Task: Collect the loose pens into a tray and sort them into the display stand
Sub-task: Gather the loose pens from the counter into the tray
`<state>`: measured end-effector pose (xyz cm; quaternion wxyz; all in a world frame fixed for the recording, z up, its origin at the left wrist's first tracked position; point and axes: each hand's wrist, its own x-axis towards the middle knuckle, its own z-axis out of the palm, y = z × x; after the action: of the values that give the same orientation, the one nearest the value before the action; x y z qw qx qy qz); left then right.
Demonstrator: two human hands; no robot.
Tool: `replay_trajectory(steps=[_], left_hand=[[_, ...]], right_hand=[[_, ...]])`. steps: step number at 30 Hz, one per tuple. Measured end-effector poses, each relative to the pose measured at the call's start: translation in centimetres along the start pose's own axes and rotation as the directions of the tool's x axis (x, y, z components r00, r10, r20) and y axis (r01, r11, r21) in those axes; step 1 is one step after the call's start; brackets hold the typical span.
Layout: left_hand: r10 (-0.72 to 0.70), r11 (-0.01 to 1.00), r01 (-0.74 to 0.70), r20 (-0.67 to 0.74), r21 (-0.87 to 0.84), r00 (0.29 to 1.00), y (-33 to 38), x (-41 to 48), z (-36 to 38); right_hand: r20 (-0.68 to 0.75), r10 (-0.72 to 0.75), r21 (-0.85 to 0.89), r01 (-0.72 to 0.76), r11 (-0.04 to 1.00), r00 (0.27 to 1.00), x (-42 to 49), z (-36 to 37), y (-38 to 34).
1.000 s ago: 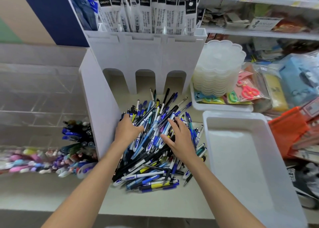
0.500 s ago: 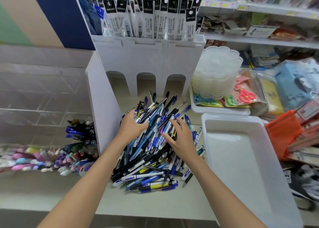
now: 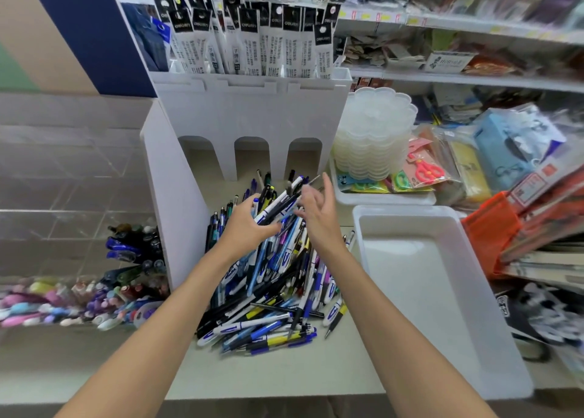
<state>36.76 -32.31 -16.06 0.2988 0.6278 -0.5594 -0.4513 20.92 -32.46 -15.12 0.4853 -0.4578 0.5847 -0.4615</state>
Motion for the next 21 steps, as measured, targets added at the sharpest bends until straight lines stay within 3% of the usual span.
replay_trajectory(steps=[4,10,15,18,21], left_hand=[[-0.037,0.999,0.039,0.045,-0.026,0.998,-0.2,0.4,-0.1],[-0.079,0.987,0.106,0.206,-0.123,0.975,-0.1,1.0,0.1],[-0.014,0.987,0.051,0.24,-0.15,0.971,1.3,2.4,0.4],[-0.019,0.987,0.056,0.24,-0.149,0.97,1.6,3.1,0.3],[-0.035,0.96,0.052,0.067,-0.274,0.997,1.6,3.2,-0.3]], right_hand=[[-0.066,-0.065,0.0,0.065,0.998,0.996,0.9,0.8,-0.7],[-0.05,-0.034,-0.034,0.032,0.999,0.998,1.6,0.8,-1.7],[0.104,-0.039,-0.194,0.059,0.979,0.994,1.8,1.7,-1.4],[0.104,-0.003,-0.006,0.003,1.0,0.995,1.3,1.9,-1.5],[-0.052,0.018,0.076,-0.014,0.997,0.998,0.2,0.7,-0.5]])
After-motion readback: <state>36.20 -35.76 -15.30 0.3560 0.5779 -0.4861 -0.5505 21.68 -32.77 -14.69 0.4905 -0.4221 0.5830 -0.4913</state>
